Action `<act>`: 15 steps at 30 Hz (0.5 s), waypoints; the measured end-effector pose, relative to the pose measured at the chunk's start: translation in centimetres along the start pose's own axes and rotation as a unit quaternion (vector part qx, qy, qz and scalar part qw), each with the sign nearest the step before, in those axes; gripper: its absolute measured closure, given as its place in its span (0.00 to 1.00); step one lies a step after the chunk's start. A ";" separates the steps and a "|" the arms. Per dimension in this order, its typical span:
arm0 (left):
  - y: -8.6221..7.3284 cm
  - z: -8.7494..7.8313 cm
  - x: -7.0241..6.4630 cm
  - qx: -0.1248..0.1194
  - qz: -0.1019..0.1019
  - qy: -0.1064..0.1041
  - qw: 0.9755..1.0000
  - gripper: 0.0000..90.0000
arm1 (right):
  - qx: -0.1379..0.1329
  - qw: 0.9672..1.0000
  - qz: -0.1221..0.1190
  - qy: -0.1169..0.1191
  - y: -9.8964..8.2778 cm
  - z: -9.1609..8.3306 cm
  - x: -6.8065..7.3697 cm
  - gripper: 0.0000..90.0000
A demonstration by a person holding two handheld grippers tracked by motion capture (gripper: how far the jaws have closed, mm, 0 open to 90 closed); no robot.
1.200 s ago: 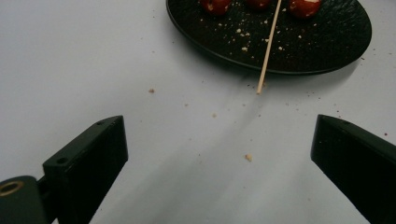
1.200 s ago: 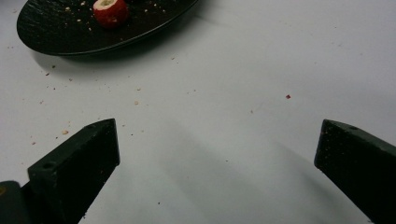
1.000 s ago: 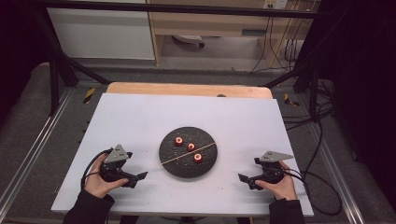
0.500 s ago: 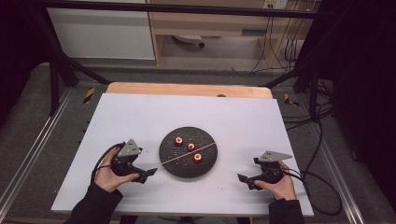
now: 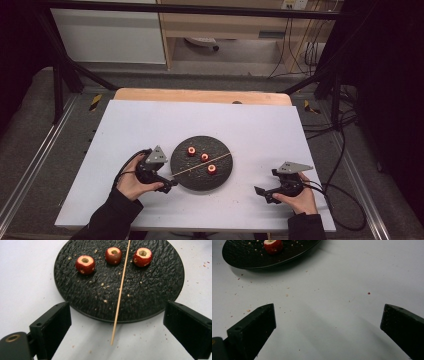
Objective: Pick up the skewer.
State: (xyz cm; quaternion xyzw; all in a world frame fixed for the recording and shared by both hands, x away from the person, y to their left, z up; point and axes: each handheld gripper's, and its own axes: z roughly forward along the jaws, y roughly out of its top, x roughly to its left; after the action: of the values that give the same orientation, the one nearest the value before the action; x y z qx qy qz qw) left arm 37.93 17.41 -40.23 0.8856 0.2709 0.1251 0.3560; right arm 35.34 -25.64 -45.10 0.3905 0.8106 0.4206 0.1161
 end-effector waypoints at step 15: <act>1.4 2.6 0.2 0.035 0.007 0.004 0.999 0.22 | 0.003 1.000 0.000 0.001 0.0 0.1 0.0 0.01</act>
State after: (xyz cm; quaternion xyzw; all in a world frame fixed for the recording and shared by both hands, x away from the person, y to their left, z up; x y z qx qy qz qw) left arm 39.68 15.26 -41.12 0.8988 0.2707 0.1219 0.3226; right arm 35.36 -25.61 -45.17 0.3908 0.8118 0.4186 0.1142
